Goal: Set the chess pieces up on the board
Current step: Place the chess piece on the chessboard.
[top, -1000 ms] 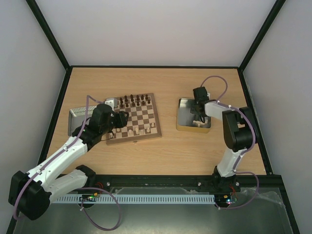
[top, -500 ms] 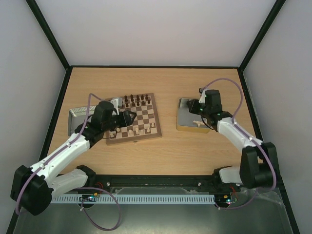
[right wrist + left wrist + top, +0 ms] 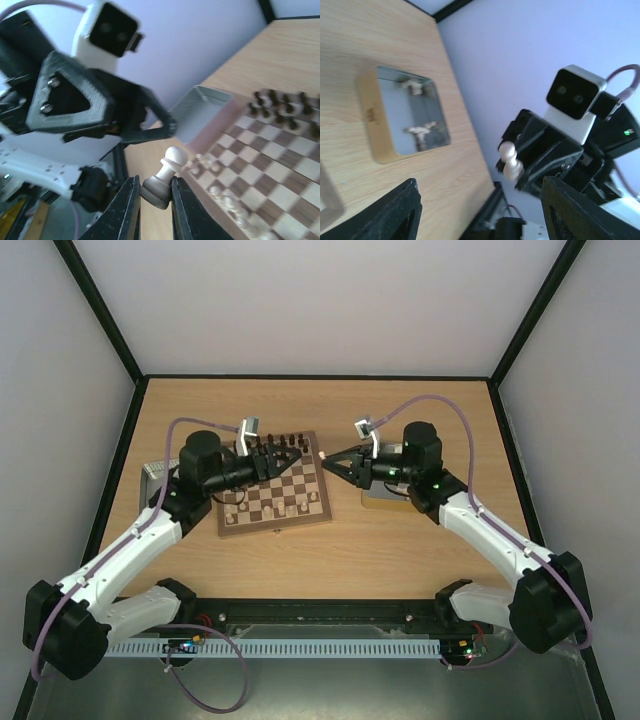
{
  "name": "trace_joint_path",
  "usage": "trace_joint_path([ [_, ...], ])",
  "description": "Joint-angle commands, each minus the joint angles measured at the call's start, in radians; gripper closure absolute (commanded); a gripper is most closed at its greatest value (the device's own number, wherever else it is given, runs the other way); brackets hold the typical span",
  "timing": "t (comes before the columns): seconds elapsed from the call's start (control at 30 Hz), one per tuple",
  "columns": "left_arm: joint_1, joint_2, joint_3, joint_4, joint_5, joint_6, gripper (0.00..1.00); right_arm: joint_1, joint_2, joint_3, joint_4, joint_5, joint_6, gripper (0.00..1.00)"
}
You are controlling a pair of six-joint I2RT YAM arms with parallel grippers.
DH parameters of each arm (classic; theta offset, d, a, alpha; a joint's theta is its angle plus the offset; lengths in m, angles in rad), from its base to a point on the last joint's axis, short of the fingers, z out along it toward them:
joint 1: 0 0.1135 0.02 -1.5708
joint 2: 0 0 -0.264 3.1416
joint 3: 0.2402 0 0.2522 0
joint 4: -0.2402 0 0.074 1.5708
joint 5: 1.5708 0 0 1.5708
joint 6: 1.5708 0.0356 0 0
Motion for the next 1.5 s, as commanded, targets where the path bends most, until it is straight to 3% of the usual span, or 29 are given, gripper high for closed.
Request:
trace_joint_path([
  [0.0, 0.007, 0.008, 0.011, 0.181, 0.197, -0.141, 0.32, 0.047, -0.043, 0.050, 0.083, -0.131, -0.013, 0.86],
  [0.2, 0.003, 0.016, -0.006, 0.323, 0.307, -0.226, 0.35, 0.074, -0.035, 0.073, 0.093, -0.164, -0.013, 0.86],
  [0.67, -0.029, 0.068, 0.040, 0.293, 0.378, -0.221, 0.56, 0.094, -0.007, 0.102, 0.056, -0.202, -0.043, 0.86],
  [1.07, -0.046, 0.080, 0.031, 0.331, 0.393, -0.244, 0.80, 0.102, 0.002, 0.125, -0.069, -0.204, -0.126, 0.86],
  [1.23, -0.047, 0.076, 0.032, 0.329, 0.394, -0.237, 0.96, 0.102, 0.002, 0.129, -0.106, -0.191, -0.143, 0.85],
  [1.37, -0.046, 0.070, 0.032, 0.303, 0.386, -0.216, 0.98, 0.102, -0.003, 0.131, -0.114, -0.162, -0.138, 0.78],
  [1.47, -0.043, 0.061, 0.039, 0.248, 0.358, -0.174, 0.98, 0.102, -0.012, 0.132, -0.135, -0.135, -0.142, 0.61],
])
